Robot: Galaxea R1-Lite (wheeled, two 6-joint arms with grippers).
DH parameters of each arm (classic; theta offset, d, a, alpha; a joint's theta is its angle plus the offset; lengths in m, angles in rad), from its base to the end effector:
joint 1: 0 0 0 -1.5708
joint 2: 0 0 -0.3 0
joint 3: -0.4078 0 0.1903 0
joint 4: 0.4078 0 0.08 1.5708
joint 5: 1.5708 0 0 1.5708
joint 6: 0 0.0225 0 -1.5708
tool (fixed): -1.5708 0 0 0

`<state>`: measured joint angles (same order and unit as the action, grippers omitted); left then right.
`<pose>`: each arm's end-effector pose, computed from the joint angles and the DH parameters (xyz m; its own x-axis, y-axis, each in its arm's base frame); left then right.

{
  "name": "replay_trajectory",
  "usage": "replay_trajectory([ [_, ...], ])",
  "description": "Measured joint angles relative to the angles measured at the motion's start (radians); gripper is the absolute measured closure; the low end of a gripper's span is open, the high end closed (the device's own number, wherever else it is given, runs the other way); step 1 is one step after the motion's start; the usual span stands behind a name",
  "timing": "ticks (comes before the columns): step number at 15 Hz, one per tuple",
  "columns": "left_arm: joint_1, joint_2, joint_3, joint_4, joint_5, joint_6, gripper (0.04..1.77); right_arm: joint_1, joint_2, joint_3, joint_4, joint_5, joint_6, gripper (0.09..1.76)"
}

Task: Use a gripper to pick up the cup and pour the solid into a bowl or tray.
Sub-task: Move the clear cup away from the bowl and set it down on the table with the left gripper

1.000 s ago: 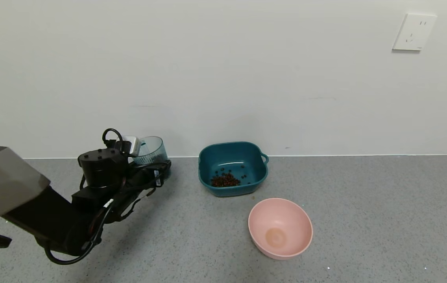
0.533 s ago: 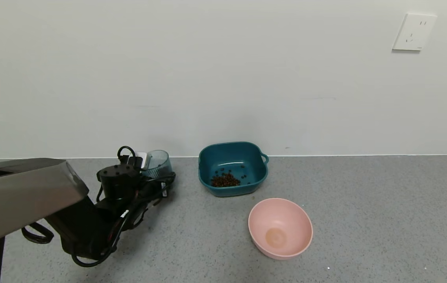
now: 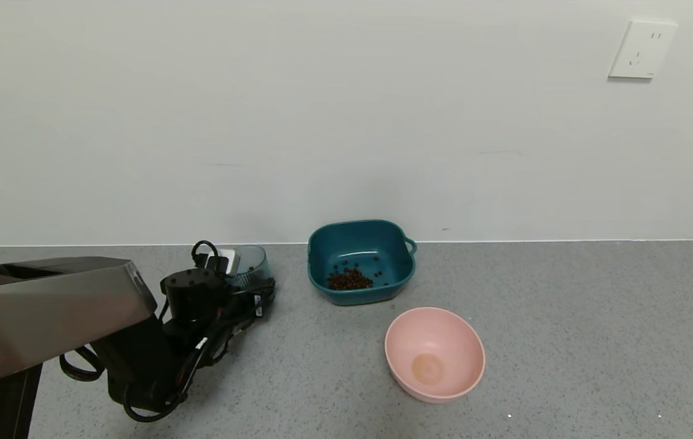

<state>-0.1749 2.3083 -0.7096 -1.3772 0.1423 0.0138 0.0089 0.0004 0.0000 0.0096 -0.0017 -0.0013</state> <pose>0.3670 -0.0616 0.0228 0.9757 -0.0284 -0.2175 0.0390 0.9982 0.0446 -0.0228 -0.0002 0.0745 0.9999 0.0072 -0.0100 -0.0072 1.0000 -0.0013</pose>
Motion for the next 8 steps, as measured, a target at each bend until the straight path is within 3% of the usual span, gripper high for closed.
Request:
replay_trajectory([
  [8,-0.001,-0.018,0.023,0.014,-0.006,0.0,0.25,0.0,0.0,0.0,0.001,0.0,0.0,0.14],
])
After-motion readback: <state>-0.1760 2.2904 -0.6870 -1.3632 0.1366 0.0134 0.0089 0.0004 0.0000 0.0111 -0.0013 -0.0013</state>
